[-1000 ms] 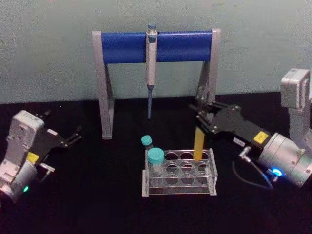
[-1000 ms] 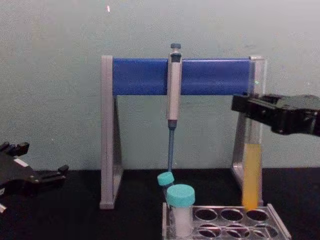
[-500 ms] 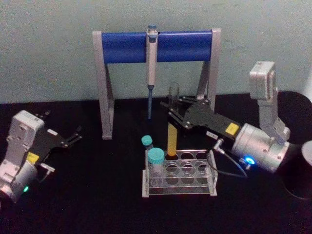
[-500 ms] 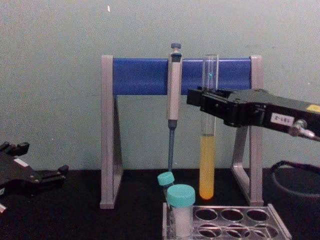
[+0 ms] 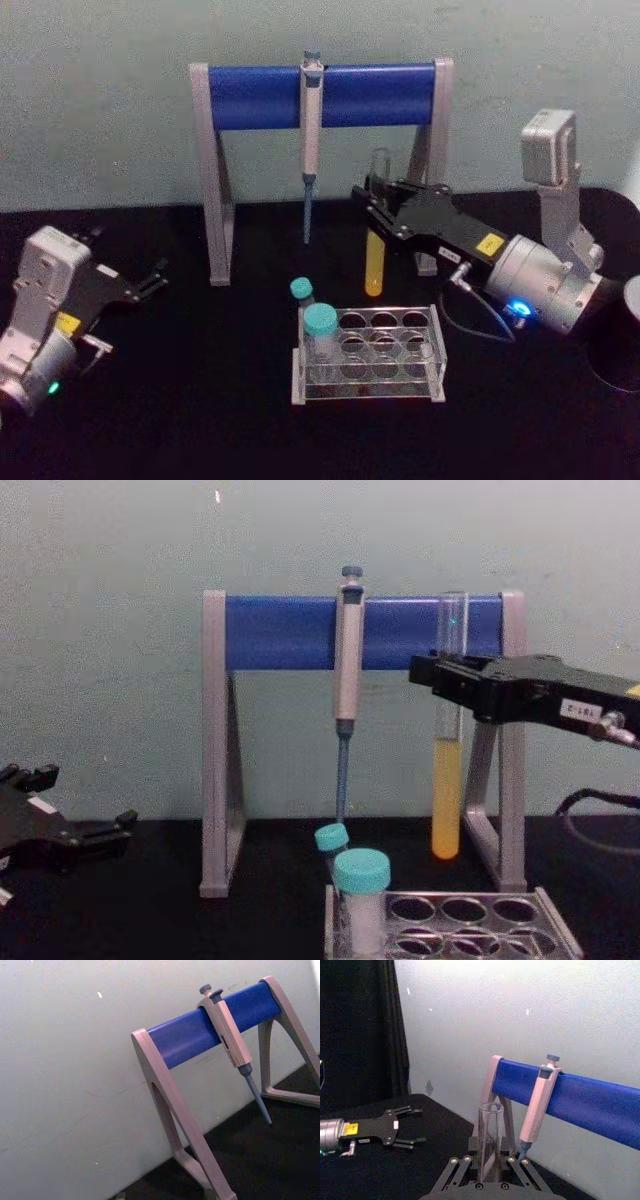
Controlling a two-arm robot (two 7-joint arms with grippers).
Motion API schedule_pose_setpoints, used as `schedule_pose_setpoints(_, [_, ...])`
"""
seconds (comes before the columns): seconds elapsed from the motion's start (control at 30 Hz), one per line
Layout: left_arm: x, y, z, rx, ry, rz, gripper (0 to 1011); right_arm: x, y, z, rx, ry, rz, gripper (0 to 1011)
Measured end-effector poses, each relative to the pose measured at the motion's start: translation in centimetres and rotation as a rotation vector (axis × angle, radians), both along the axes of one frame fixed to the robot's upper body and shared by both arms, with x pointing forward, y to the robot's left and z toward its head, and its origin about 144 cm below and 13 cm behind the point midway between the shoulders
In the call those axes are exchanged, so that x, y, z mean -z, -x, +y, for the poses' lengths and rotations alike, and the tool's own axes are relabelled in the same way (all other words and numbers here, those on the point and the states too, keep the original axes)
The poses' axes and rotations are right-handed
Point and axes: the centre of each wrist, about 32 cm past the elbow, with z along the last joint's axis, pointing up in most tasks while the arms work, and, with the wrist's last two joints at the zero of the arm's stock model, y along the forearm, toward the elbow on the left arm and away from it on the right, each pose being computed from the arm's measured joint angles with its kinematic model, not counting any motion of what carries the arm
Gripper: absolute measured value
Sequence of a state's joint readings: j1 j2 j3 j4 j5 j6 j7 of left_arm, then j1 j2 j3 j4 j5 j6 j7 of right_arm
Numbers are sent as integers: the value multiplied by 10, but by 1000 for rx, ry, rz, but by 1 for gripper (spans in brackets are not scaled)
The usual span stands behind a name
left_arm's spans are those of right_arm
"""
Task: Pick up the test tube from the test tube rack, shake it, then place it back into the test tube rack.
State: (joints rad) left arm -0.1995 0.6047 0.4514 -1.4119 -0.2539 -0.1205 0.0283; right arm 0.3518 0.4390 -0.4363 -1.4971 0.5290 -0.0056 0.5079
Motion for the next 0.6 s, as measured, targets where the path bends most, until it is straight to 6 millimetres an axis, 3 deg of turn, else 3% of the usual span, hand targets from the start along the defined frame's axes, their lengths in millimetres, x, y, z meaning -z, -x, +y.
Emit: schedule_pose_setpoints(0.6, [0, 0, 0, 0, 0, 0, 1001, 0, 2, -1, 8, -7, 0, 232])
